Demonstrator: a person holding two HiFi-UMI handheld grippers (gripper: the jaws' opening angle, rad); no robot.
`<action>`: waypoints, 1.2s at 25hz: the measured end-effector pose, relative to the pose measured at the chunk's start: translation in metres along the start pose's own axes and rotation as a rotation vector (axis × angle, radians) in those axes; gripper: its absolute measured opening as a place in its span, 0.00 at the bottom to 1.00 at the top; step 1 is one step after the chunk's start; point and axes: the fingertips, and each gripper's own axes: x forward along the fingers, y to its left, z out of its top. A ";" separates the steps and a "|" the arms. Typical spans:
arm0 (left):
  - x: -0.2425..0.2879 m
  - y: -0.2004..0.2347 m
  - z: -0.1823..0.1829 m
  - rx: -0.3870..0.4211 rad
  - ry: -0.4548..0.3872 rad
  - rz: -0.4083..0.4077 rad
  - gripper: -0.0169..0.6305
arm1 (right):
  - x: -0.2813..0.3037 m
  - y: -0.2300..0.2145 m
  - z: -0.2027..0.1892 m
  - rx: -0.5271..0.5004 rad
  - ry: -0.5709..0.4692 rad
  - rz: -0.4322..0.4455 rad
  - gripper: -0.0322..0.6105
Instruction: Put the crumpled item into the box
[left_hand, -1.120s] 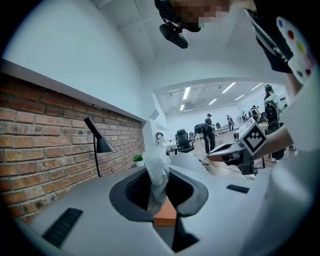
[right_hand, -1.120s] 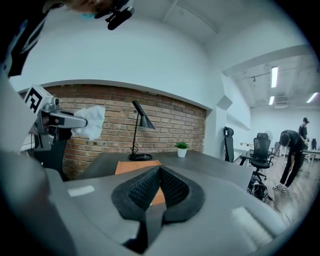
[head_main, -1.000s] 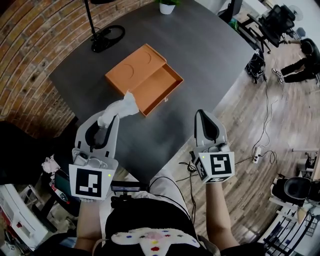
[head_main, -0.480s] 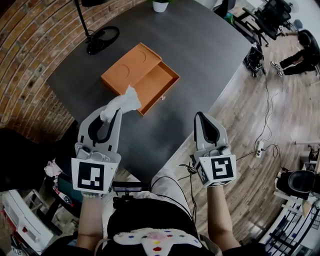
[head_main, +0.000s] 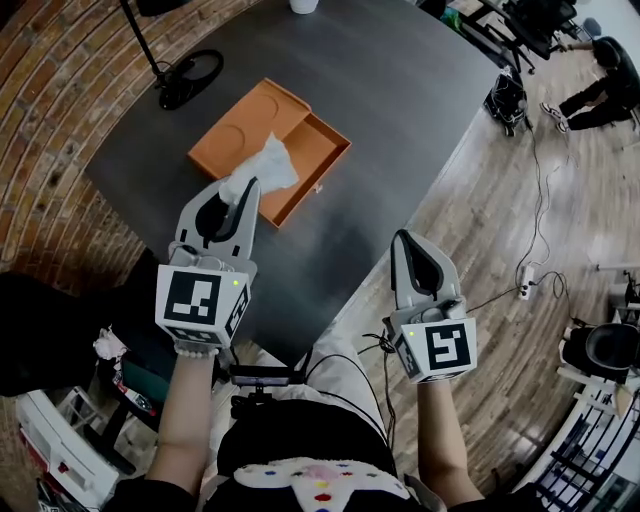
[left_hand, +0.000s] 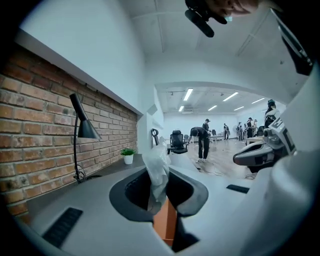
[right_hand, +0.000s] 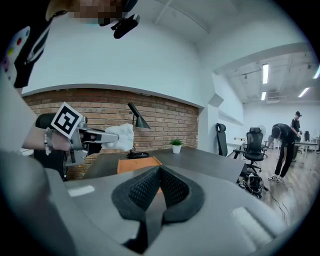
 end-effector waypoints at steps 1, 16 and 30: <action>0.007 0.001 -0.004 -0.010 0.008 -0.002 0.11 | -0.001 -0.002 -0.002 0.005 0.001 -0.004 0.06; 0.113 0.010 -0.105 -0.073 0.291 0.028 0.11 | -0.015 -0.023 -0.043 0.075 0.065 -0.064 0.06; 0.146 0.009 -0.169 -0.197 0.561 0.023 0.11 | -0.021 -0.033 -0.057 0.114 0.084 -0.099 0.06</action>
